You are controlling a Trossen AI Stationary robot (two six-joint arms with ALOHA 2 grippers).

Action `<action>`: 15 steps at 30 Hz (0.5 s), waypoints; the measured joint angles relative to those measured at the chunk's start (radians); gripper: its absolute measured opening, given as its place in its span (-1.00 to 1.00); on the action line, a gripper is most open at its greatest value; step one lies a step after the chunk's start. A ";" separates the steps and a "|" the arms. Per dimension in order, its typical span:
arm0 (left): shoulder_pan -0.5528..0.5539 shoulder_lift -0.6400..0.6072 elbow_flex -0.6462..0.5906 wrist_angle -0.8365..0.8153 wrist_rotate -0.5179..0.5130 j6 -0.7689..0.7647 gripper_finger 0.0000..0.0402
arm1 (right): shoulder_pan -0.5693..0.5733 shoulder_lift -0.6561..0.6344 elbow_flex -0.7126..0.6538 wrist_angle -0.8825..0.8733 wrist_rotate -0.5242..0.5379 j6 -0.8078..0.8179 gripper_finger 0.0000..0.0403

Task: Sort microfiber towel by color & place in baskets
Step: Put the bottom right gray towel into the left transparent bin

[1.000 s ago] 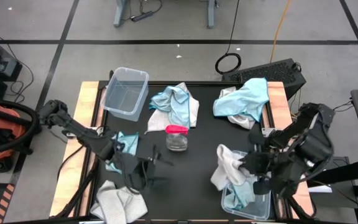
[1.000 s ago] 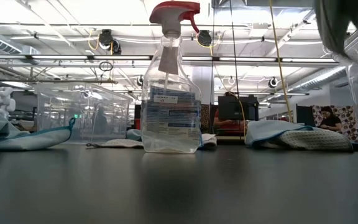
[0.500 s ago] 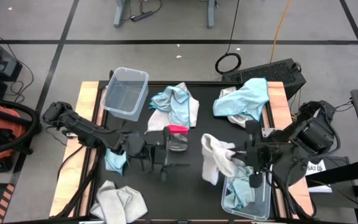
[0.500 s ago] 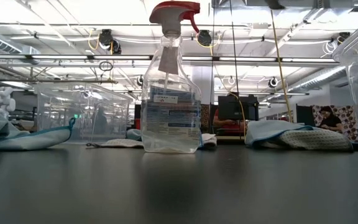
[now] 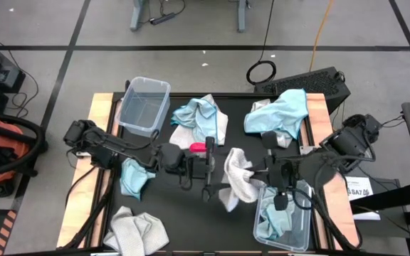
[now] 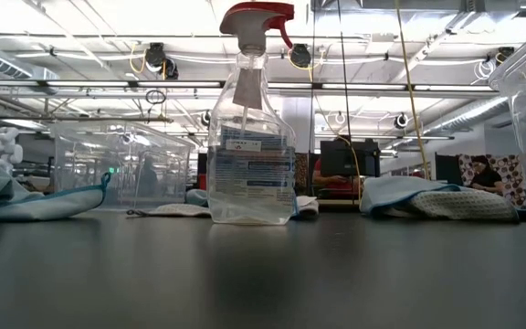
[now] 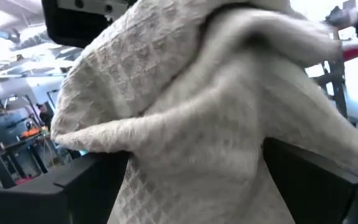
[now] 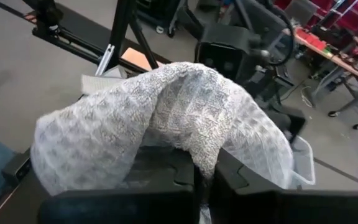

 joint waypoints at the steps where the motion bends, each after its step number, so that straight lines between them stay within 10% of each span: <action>1: 0.006 0.011 0.017 -0.001 0.000 -0.019 0.89 | -0.011 0.005 0.000 0.009 -0.012 -0.009 -0.99; 8: 0.024 0.039 0.084 -0.047 0.009 -0.077 0.63 | -0.043 0.025 0.000 0.011 -0.027 -0.031 -0.96; 15: 0.015 0.035 0.085 -0.100 0.050 0.077 -0.51 | -0.047 0.023 0.000 -0.052 -0.025 0.011 -0.83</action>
